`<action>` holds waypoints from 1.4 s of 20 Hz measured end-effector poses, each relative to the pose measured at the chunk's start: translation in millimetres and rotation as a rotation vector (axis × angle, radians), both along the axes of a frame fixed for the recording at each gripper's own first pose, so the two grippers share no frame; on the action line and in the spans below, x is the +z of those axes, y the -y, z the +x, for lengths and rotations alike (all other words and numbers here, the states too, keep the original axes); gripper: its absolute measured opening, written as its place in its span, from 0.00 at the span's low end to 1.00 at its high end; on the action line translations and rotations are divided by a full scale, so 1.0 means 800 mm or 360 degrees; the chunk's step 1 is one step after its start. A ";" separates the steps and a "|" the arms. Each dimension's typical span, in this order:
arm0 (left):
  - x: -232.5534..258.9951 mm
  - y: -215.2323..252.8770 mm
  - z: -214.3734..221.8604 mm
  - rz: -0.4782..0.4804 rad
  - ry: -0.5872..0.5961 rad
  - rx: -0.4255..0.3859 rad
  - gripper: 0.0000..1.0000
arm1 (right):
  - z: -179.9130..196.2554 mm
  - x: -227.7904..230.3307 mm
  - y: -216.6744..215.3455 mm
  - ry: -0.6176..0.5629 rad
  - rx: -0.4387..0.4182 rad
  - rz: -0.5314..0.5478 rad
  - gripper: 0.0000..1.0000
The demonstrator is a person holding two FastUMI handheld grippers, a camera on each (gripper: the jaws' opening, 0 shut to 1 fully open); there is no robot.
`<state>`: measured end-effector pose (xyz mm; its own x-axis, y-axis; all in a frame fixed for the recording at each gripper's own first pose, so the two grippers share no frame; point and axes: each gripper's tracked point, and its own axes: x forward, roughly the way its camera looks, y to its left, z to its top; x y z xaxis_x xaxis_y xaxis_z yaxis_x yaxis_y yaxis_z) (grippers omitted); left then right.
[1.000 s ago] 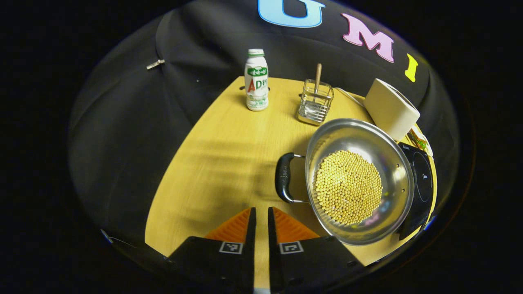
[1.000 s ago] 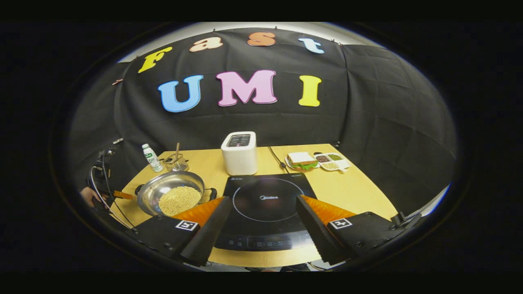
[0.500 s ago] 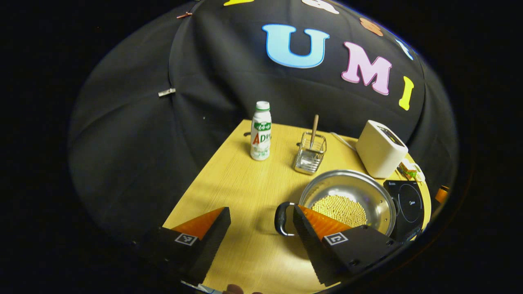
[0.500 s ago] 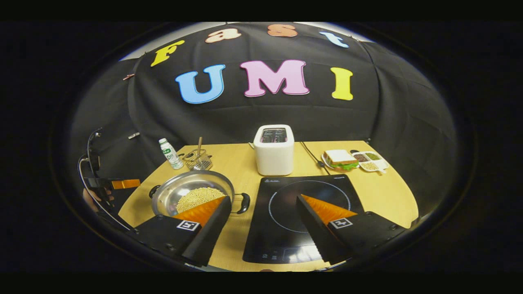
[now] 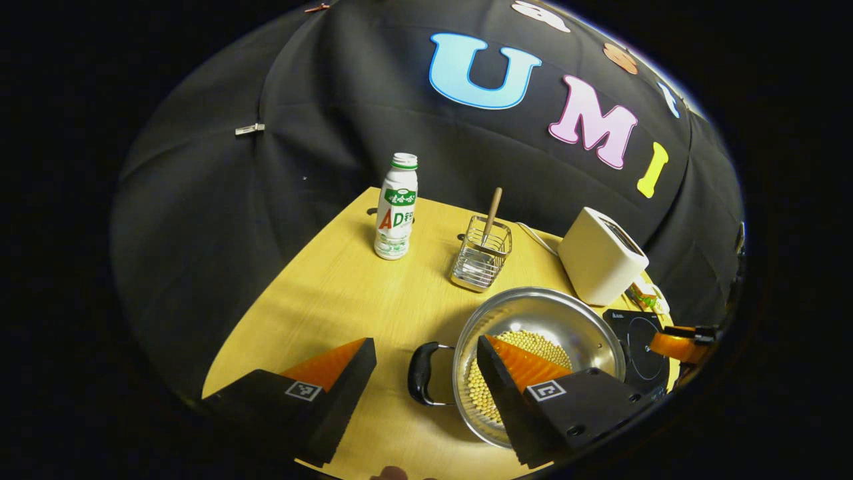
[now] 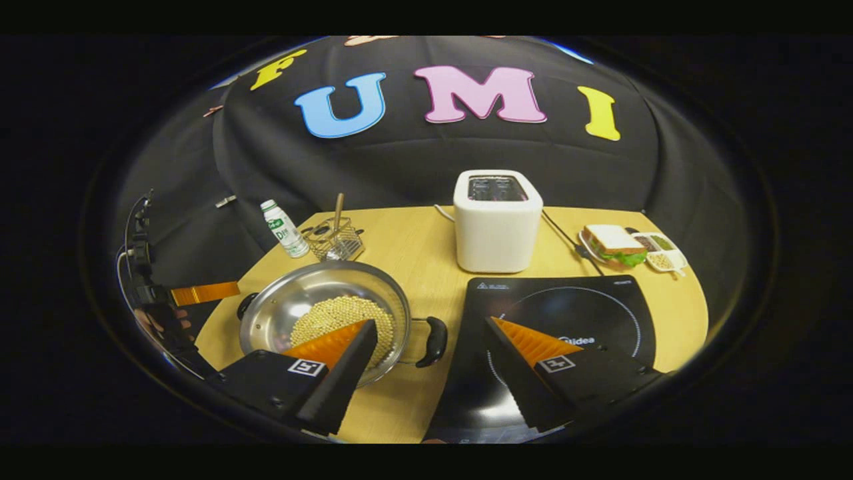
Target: First push the handle of the pot to place it horizontally, then grasp the pot with both hands and set it on the induction cooktop.
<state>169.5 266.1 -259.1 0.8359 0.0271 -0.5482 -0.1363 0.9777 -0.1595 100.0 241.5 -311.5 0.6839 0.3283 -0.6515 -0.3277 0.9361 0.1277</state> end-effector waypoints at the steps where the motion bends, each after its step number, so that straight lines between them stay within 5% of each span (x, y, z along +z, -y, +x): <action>1: -0.005 0.002 0.004 -0.0019 -0.0006 -0.0006 0.96 | 0.004 -0.008 -0.005 -0.0009 0.0009 0.0002 0.99; 19: -0.071 0.028 0.039 -0.0114 -0.0106 -0.0134 0.96 | 0.015 -0.091 -0.043 -0.0157 0.0060 0.0058 0.99; 22: -0.083 0.026 0.044 -0.0078 -0.0151 -0.0164 0.95 | 0.011 -0.100 -0.050 -0.0185 0.0092 0.0045 0.97; 23: -0.088 0.023 0.045 -0.0072 -0.0170 -0.0171 0.95 | 0.010 -0.105 -0.055 -0.0199 0.0094 0.0046 0.89; 24: -0.092 0.020 0.044 -0.0074 -0.0185 -0.0175 0.94 | 0.009 -0.108 -0.059 -0.0217 0.0095 0.0048 0.97; 27: -0.105 0.009 0.047 -0.0080 -0.0210 -0.0165 0.93 | 0.002 -0.118 -0.070 -0.0270 0.0083 0.0058 0.97; 28: -0.108 0.004 0.047 -0.0072 -0.0213 -0.0149 0.91 | 0.004 -0.122 -0.069 -0.0272 0.0070 0.0032 0.89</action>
<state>207.2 263.1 -345.8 0.7532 -0.0746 -0.6536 -0.0678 0.9794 -0.1900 103.1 296.6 -409.4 0.5483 0.3695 -0.7502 -0.3399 0.9181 0.2037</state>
